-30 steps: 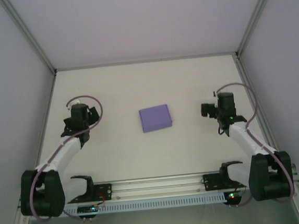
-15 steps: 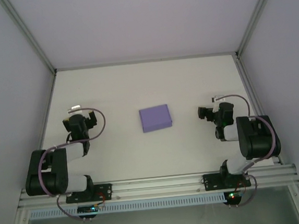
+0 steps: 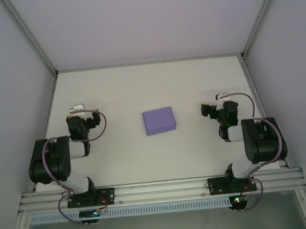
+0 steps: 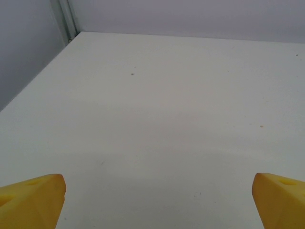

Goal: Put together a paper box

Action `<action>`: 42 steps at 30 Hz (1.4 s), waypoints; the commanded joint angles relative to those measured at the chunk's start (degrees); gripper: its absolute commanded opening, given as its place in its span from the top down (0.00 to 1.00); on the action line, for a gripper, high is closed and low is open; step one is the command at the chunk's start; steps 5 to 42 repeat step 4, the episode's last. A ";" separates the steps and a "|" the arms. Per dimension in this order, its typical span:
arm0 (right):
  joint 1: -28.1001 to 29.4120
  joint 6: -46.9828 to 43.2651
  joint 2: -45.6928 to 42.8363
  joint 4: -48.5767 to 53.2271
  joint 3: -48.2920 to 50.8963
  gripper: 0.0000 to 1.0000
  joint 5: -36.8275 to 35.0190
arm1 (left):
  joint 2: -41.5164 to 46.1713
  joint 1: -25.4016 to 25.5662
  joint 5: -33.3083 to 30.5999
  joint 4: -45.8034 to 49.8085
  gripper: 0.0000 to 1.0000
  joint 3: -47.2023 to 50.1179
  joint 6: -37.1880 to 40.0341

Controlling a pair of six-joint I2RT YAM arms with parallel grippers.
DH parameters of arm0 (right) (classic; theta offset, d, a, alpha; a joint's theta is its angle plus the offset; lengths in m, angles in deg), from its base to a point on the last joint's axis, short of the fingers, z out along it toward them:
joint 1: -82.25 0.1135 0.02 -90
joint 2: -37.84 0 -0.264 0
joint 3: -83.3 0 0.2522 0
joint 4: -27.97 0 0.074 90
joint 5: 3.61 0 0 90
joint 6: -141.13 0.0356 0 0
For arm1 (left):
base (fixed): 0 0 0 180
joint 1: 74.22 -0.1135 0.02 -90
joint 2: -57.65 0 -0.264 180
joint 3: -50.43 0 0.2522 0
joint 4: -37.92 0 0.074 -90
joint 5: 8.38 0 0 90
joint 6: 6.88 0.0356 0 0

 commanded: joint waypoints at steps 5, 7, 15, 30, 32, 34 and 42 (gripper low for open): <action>0.46 -0.22 -0.14 -0.14 -0.72 0.00 -1.00 | 0.33 0.44 0.69 1.17 0.00 -0.38 1.40; 0.46 -0.22 -0.14 -0.14 -0.72 0.00 -1.00 | 0.33 0.44 0.69 1.17 0.00 -0.38 1.40; 0.46 -0.22 -0.14 -0.14 -0.72 0.00 -1.00 | 0.33 0.44 0.69 1.17 0.00 -0.38 1.40; 0.46 -0.22 -0.14 -0.14 -0.72 0.00 -1.00 | 0.33 0.44 0.69 1.17 0.00 -0.38 1.40; 0.46 -0.22 -0.14 -0.14 -0.72 0.00 -1.00 | 0.33 0.44 0.69 1.17 0.00 -0.38 1.40; 0.46 -0.22 -0.14 -0.14 -0.72 0.00 -1.00 | 0.33 0.44 0.69 1.17 0.00 -0.38 1.40; 0.46 -0.22 -0.14 -0.14 -0.72 0.00 -1.00 | 0.33 0.44 0.69 1.17 0.00 -0.38 1.40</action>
